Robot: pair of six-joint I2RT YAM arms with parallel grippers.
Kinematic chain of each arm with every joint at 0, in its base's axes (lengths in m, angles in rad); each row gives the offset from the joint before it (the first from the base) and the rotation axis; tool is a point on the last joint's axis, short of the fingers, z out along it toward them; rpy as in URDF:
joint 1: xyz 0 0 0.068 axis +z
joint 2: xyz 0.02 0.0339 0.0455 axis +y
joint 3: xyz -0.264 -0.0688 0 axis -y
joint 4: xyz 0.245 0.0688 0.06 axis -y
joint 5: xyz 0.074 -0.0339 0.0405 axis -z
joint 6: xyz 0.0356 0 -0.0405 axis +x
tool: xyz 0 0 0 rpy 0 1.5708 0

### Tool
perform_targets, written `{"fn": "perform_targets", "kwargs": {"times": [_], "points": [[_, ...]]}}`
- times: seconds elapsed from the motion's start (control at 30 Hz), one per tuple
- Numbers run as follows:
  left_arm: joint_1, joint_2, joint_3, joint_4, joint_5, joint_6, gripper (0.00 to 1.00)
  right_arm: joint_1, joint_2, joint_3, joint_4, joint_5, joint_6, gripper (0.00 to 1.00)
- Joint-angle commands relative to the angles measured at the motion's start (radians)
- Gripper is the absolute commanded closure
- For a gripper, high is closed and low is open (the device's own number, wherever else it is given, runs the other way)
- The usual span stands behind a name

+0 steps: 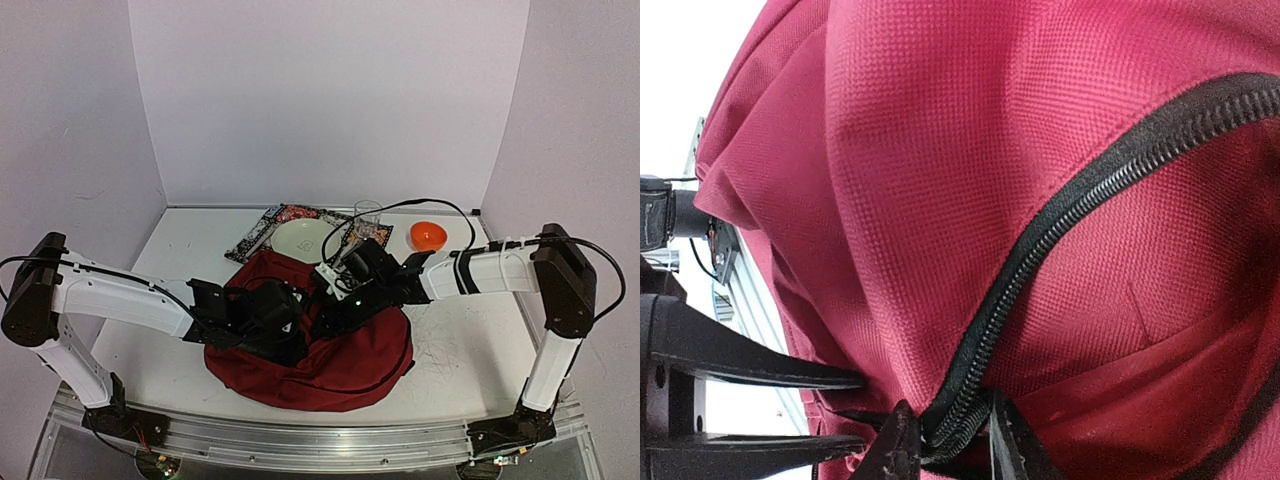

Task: Pack the student bag
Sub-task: Pick up the lower front pocket of the student bag.

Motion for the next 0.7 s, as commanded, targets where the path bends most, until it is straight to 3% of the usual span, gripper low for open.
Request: {"fn": "perform_targets", "kwargs": {"times": [0.0,0.1,0.23,0.67], "points": [[-0.012,0.019,-0.010,-0.018,0.010,0.005,0.77,-0.005,0.029,0.021,-0.039,-0.022,-0.019,0.77],[-0.012,0.023,-0.011,-0.018,0.012,0.005,0.77,-0.007,0.012,0.014,-0.042,-0.003,-0.021,0.91],[-0.011,0.029,-0.015,-0.019,0.017,0.003,0.79,-0.019,-0.034,-0.002,-0.046,0.009,-0.024,0.99],[-0.011,0.028,-0.025,-0.024,0.023,-0.006,0.80,-0.039,-0.085,-0.012,-0.024,-0.060,-0.042,0.90]]}}
